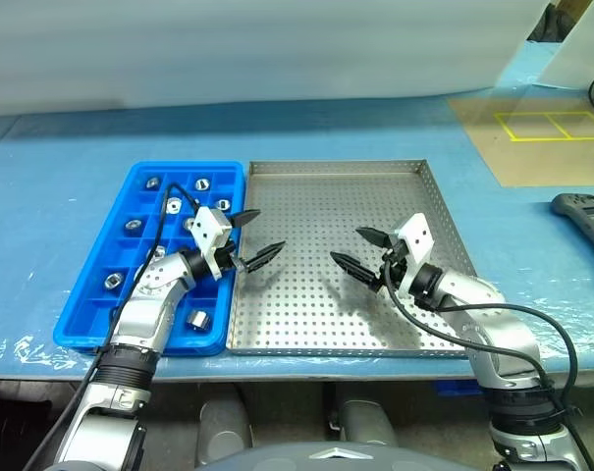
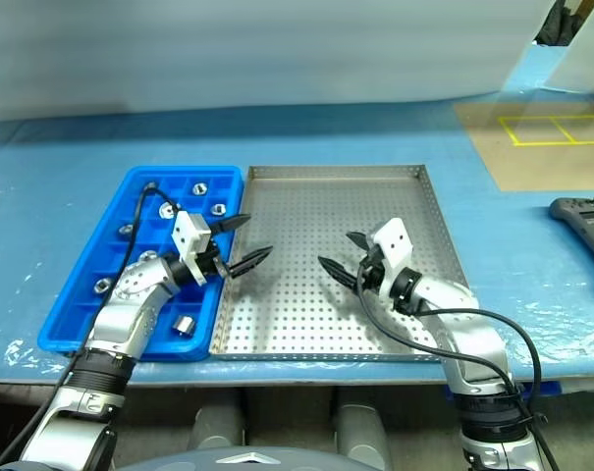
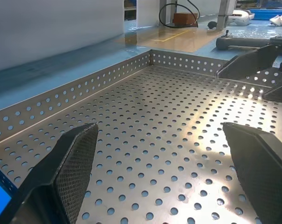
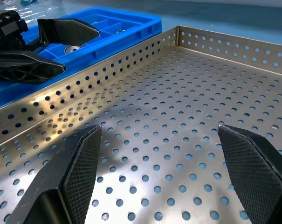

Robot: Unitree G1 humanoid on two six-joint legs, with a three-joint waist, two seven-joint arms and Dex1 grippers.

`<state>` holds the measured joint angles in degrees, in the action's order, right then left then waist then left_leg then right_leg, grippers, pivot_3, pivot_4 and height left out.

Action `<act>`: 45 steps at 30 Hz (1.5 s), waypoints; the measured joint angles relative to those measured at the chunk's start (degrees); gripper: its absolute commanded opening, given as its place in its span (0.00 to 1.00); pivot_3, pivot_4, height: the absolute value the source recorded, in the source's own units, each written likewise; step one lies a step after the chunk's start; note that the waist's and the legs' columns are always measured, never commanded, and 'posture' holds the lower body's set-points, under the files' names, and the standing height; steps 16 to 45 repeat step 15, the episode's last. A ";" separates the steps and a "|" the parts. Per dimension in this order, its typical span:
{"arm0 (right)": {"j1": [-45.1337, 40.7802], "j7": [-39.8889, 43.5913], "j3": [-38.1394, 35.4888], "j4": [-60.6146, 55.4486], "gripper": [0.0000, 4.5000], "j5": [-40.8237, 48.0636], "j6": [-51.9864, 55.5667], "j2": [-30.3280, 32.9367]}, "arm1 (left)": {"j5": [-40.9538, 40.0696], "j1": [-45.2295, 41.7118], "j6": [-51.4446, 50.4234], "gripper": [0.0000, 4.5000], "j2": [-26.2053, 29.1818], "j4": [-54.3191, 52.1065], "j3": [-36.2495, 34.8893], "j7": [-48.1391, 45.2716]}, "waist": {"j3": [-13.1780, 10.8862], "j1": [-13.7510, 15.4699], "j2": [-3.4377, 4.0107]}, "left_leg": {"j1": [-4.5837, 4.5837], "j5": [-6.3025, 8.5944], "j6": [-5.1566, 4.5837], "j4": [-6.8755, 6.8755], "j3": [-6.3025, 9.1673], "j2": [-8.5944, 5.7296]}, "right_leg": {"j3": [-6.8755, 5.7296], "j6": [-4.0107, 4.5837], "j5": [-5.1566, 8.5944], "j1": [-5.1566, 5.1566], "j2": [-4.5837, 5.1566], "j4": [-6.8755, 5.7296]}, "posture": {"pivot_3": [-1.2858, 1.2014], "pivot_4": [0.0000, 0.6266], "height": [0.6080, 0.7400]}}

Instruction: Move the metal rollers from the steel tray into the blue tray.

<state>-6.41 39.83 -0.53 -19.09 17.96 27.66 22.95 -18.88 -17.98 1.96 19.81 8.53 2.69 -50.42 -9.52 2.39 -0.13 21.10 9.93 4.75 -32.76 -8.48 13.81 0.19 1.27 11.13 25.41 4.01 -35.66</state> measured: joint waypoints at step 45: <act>0.34 -0.57 1.29 0.04 0.91 0.06 -2.17 1.35 | 0.15 0.41 0.10 1.00 -0.02 -0.34 -0.03 0.66 | 0.00 -0.01 0.00 | 0.01 0.03 -0.05 0.05 0.00 0.00 | -0.04 -0.03 0.02 -0.04 0.01 0.13 | 0.47 0.24 1.00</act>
